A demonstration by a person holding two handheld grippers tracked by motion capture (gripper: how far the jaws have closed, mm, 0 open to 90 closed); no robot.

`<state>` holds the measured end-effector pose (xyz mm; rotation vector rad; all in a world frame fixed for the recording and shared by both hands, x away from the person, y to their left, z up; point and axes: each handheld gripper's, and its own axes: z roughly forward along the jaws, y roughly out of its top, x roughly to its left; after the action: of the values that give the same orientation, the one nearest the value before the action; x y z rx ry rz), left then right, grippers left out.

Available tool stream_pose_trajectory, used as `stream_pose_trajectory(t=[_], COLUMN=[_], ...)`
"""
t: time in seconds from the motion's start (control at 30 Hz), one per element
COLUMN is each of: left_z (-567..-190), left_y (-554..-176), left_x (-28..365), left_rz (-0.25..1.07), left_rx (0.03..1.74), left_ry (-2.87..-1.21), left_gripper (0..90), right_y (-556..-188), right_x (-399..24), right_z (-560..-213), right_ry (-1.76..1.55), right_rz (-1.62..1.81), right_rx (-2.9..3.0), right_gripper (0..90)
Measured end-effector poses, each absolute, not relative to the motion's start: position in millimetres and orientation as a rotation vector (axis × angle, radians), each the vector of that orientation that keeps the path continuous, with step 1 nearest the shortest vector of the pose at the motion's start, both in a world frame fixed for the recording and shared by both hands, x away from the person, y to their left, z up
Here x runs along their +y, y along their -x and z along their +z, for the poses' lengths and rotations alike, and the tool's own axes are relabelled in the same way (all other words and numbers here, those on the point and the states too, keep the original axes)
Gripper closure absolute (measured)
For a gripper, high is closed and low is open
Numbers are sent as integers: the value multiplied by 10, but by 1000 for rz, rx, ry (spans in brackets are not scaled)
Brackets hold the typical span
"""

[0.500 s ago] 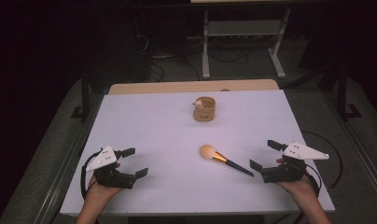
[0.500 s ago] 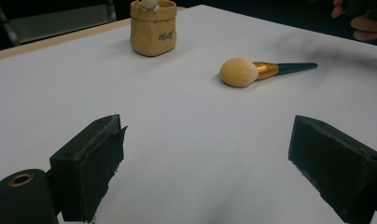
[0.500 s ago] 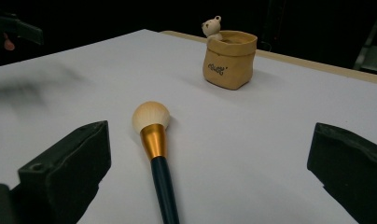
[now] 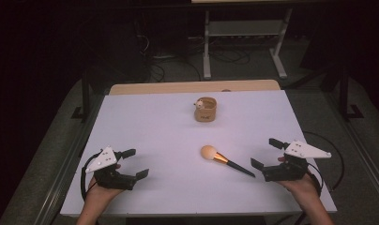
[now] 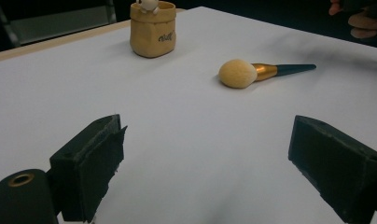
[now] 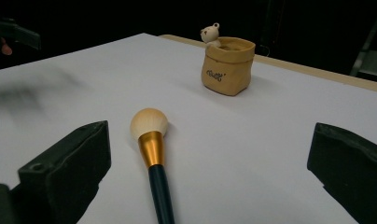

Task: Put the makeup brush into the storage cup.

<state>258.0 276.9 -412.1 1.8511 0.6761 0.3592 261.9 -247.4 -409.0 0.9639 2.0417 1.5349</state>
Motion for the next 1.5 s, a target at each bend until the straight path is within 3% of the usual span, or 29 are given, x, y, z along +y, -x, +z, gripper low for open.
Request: stream_pose_trajectory(t=[1.5], left_z=[-4107], left_y=[-2540], left_x=[2777], left_rz=[358], left_rx=[668], left_ry=[-1850], left_gripper=[99], right_y=[-2885], right_x=[-2333], right_z=[-3907], right_ry=[-906], right_rz=[1606], right_rx=[2021], right_gripper=[0])
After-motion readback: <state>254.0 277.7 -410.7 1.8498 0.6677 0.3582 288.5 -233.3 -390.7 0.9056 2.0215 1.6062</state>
